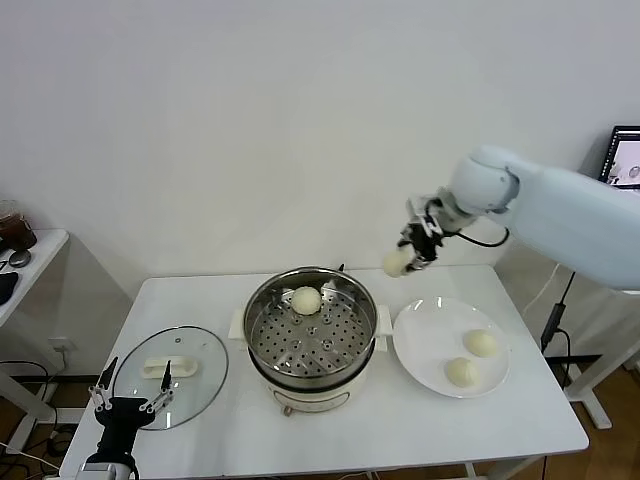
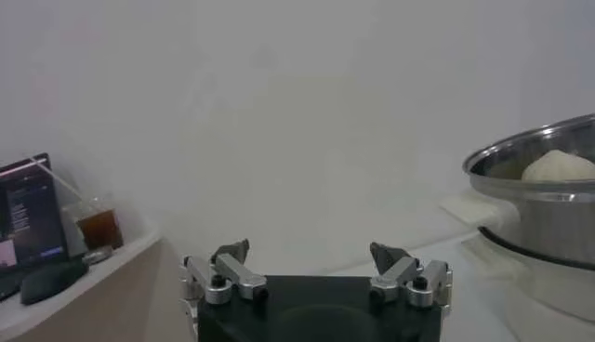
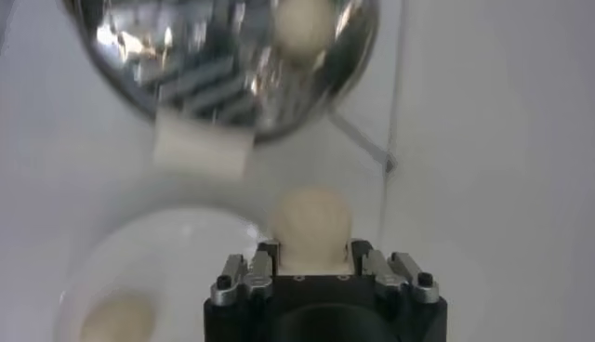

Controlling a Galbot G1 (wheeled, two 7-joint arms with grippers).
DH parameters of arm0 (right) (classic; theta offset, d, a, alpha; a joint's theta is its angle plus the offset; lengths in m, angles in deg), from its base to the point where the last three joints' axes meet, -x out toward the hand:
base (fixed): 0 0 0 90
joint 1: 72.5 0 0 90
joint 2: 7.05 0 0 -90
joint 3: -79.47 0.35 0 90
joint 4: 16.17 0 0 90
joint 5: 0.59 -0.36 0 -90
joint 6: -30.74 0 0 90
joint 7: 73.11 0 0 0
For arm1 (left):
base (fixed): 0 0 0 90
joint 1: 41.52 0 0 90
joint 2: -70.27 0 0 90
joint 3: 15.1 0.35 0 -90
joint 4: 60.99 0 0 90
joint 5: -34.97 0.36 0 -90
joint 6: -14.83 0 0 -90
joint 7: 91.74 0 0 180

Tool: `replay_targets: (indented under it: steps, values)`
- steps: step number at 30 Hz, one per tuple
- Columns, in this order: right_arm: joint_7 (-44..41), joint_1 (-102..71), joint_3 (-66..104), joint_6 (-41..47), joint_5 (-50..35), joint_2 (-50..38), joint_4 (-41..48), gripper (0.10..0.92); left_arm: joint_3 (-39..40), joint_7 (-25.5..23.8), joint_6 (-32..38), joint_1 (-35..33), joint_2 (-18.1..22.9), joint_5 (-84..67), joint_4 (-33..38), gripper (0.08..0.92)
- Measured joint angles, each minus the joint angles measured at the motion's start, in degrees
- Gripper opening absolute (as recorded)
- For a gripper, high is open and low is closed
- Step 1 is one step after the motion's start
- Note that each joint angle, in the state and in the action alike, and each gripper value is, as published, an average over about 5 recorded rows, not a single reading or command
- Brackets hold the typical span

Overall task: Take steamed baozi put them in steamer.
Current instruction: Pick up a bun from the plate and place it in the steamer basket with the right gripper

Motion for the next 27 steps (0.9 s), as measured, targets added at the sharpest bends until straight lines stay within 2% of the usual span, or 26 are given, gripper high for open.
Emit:
replay_targets:
  steps: [9,27]
  values:
    - [7.25,-1.28,-2.76,7.49,-7.17,9.79,-0.91,0.484,-0.28,-0.10,-0.19,0.26,0.81,-0.06,-1.04,0.823]
    - [11.75,-11.03,-3.21,12.37,-6.84,23.71,9.19,0.491,-1.09,0.04,0.10,0.22,1.28,-0.09,-1.10,0.823]
